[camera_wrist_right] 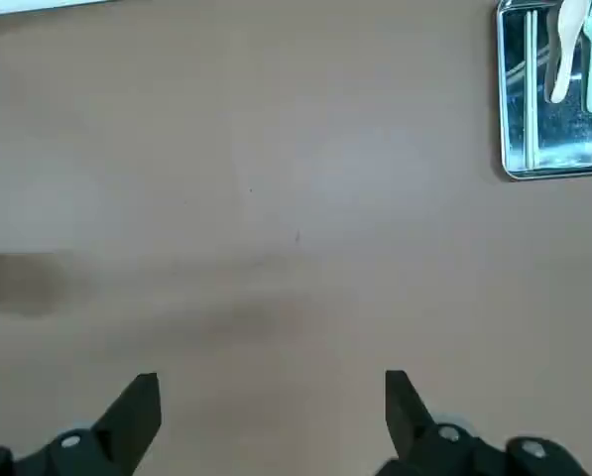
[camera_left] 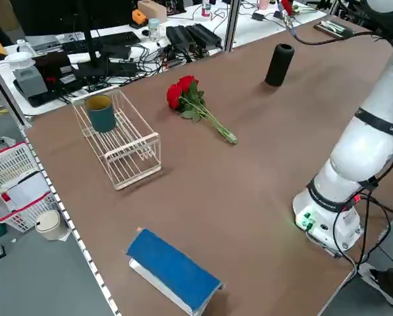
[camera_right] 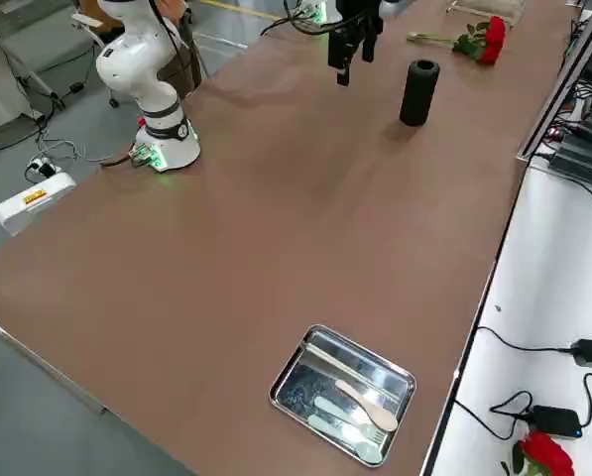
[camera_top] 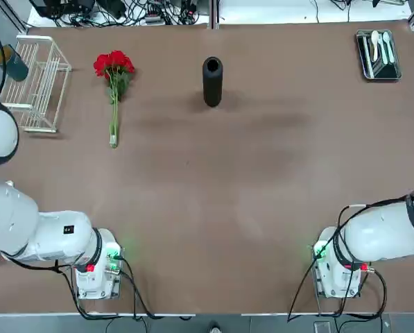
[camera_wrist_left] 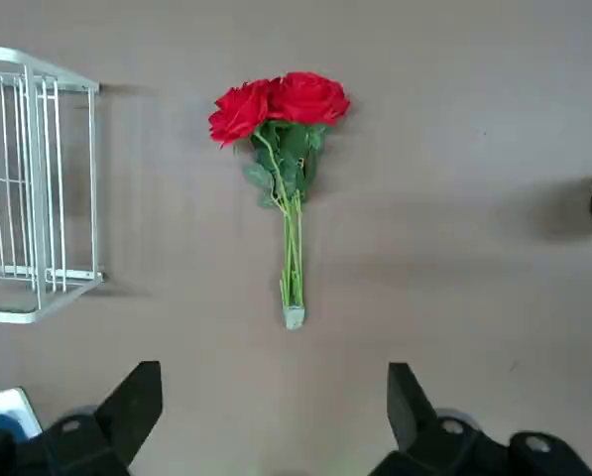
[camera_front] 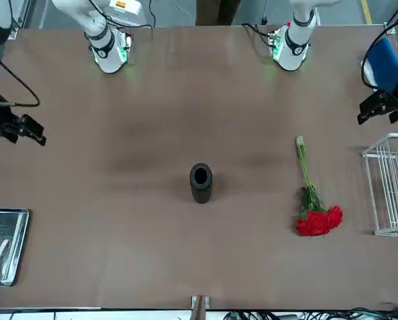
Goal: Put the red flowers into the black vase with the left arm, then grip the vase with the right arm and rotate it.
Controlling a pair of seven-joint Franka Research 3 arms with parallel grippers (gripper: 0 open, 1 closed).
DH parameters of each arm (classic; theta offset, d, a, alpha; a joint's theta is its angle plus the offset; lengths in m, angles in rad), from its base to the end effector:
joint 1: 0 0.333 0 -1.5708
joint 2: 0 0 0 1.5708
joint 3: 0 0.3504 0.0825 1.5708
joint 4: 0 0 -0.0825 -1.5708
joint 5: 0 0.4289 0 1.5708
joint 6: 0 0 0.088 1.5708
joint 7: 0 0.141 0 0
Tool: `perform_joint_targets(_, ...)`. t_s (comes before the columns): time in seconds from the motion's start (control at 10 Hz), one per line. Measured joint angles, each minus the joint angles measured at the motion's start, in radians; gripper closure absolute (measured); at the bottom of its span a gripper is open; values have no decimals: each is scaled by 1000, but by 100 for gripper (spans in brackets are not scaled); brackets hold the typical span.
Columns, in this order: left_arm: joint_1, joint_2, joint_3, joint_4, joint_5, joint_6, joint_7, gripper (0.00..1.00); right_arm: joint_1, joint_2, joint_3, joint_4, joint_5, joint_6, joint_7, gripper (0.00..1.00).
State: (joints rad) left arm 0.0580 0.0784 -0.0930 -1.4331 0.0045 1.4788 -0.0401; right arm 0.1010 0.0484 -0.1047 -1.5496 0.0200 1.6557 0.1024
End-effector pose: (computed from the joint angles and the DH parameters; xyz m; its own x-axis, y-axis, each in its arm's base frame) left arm 0.6159 -0.0185 0.6400 0.9995 0.0056 -0.0324 0.0056 -1.0000 0.0015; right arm 0.6263 0.0018 0.6143 0.9927 -0.1072 0.0561 -0.1061 -0.9941 -0.0208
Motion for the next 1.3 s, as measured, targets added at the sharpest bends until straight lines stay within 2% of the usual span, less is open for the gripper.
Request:
perform_joint_targets(0.2,3,22,1,-71,-1,78,-6,0,-2,-1,-4,-8,0,0,7,0)
perform_joint_targets(0.6,26,32,1,-316,-5,340,-24,0,-17,-1,-12,-16,-1,20,8,0)
perform_joint_targets(0.9,26,28,1,-525,-5,564,-92,0,-16,-1,-10,-17,-1,12,8,0)
perform_joint_targets(1.1,26,30,1,-686,-5,771,-129,0,-20,-1,-12,-16,-1,10,11,0)
perform_joint_targets(1.3,26,51,1,-797,-4,945,-158,2,-39,-1,-14,-14,0,10,11,0)
